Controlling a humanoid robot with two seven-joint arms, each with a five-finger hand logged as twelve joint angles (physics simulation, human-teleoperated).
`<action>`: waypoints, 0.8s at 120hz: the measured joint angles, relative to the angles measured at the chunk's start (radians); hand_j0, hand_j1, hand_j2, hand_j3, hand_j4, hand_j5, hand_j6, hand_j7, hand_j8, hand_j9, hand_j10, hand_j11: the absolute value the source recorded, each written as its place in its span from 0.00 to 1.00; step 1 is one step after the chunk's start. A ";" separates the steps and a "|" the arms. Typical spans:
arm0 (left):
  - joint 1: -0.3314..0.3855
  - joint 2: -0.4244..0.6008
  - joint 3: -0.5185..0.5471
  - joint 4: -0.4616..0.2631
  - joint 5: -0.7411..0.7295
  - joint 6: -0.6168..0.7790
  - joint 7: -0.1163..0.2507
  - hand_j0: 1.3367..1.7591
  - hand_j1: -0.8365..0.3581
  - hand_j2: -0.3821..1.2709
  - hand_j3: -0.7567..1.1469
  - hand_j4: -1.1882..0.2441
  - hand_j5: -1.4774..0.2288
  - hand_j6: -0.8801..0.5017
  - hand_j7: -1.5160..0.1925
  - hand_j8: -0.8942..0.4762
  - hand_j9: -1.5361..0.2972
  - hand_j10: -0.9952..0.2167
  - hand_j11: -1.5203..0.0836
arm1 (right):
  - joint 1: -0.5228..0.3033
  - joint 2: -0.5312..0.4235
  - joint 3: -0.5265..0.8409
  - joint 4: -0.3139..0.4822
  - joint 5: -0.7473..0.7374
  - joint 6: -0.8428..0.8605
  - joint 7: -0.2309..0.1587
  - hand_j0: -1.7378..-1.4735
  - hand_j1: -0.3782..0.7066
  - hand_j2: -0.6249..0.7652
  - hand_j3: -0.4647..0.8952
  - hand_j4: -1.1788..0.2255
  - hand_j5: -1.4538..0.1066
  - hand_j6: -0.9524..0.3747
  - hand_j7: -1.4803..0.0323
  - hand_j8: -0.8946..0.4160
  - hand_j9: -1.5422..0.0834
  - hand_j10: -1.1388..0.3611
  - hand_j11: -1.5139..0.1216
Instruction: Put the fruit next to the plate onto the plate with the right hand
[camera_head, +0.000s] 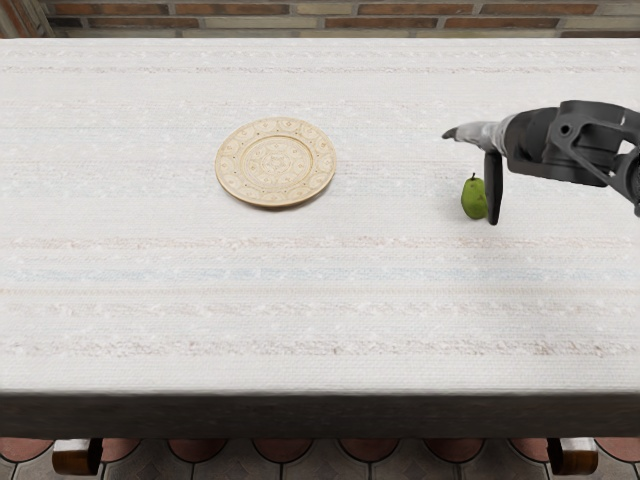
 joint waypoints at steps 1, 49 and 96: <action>0.000 0.000 0.000 0.000 0.000 0.000 0.000 0.76 0.98 0.23 0.40 0.82 0.85 0.63 0.88 0.64 0.83 0.81 0.94 | -0.003 0.000 0.000 0.000 -0.002 -0.005 0.000 0.30 0.04 0.45 0.34 0.83 0.92 0.70 0.96 0.67 0.94 0.75 0.91; 0.001 0.000 0.000 0.000 0.000 0.000 0.000 0.76 0.98 0.23 0.40 0.82 0.85 0.62 0.88 0.64 0.83 0.81 0.94 | -0.063 0.092 -0.038 -0.114 -0.038 -0.178 0.000 0.30 0.16 0.43 0.34 0.75 0.83 0.62 0.87 0.58 0.85 0.67 0.83; 0.000 0.000 0.000 0.000 0.000 0.000 0.000 0.76 0.98 0.23 0.40 0.82 0.85 0.62 0.88 0.64 0.83 0.81 0.94 | -0.077 0.164 -0.074 -0.188 -0.061 -0.265 0.000 0.30 0.20 0.43 0.34 0.72 0.80 0.59 0.84 0.56 0.82 0.65 0.80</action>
